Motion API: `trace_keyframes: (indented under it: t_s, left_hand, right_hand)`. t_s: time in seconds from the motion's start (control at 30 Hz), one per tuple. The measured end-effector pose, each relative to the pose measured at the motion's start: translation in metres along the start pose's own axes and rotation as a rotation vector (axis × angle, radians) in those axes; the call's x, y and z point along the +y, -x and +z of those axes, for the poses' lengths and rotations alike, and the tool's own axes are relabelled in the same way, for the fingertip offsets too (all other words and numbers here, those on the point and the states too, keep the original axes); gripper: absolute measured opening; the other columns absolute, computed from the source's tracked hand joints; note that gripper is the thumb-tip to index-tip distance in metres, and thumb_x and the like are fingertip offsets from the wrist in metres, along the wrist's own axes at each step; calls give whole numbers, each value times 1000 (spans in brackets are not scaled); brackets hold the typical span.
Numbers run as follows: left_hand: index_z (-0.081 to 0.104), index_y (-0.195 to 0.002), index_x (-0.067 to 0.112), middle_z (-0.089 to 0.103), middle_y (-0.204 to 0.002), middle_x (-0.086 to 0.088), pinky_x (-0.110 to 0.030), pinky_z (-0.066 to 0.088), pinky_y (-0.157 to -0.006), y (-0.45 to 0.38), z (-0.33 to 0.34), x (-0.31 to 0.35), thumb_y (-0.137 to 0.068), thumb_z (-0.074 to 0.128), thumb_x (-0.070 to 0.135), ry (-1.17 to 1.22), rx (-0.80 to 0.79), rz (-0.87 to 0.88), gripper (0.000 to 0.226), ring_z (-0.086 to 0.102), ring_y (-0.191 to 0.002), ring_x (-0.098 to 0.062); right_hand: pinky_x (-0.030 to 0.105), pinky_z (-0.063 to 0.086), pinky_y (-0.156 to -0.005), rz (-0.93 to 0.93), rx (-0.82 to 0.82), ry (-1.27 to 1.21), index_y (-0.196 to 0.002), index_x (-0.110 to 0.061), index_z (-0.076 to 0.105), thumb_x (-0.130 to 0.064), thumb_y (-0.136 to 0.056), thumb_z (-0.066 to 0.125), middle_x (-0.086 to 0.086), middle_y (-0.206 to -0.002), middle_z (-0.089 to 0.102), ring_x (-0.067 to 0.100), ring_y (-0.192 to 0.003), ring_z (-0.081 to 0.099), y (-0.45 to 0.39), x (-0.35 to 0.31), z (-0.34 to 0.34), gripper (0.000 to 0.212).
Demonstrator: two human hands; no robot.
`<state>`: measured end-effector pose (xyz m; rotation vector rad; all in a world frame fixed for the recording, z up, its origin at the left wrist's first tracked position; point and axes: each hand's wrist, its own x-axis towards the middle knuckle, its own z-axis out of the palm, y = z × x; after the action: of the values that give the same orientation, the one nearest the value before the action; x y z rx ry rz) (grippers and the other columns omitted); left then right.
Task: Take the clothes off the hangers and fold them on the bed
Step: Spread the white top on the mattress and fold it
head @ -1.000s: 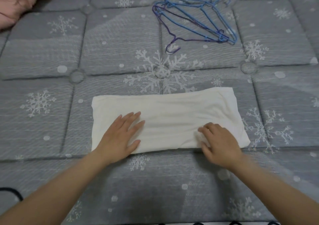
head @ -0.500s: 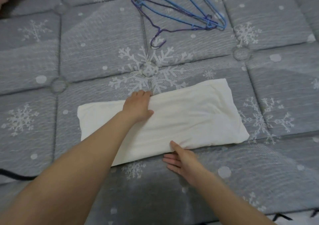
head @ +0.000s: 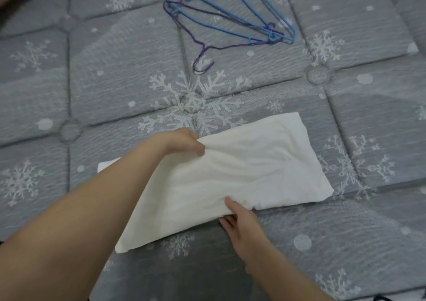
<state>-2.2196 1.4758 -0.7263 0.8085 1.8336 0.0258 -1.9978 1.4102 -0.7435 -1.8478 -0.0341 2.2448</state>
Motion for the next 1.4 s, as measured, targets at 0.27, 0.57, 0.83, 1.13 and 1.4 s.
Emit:
trace_keyframes:
  t_s: [0.27, 0.57, 0.83, 1.13, 1.4]
  left_hand:
    - [67, -76, 15, 65, -73, 1, -20, 45, -54, 25, -35, 9, -73, 73, 25, 182, 10, 37, 11, 60, -63, -15]
    - [61, -106, 6, 66, -101, -10, -25, 50, -78, 74, -76, 20, -72, 73, 17, 676, 15, 135, 37, 63, -88, -18]
    - [65, -107, 12, 67, -90, -1, -20, 49, -68, 119, -102, 39, -82, 66, 28, 1012, 178, 281, 30, 62, -75, -11]
    - [66, -82, 10, 62, -87, -6, -25, 41, -70, 156, -137, 59, -75, 71, 20, 1314, 712, 433, 13, 55, -79, -16]
    - [69, -80, 13, 68, -90, -6, -32, 47, -84, 148, -64, -16, -48, 80, 44, 1181, 665, 154, 46, 62, -90, -21]
  right_hand:
    - [30, 50, -76, -159, -33, -206, -123, -10, 55, -6, -86, 61, 10, -114, 67, 22, -99, 63, 23, -22, 20, 39]
    - [24, 46, -75, -518, -107, -46, -98, -18, 65, -11, -86, 60, -1, -98, 69, 12, -89, 61, 68, -108, 59, 15]
    - [21, 42, -61, -803, -81, 376, -79, -20, 58, -18, -90, 58, -1, -86, 61, 10, -73, 55, 124, -184, 116, 11]
    - [28, 41, -83, -1034, -146, 583, -92, -24, 56, -28, -91, 57, -1, -109, 59, 15, -100, 53, 192, -229, 196, 4]
    - [8, 41, -54, -973, -125, 814, -85, -12, 66, -21, -88, 63, -4, -80, 62, 5, -71, 54, 138, -164, 139, 10]
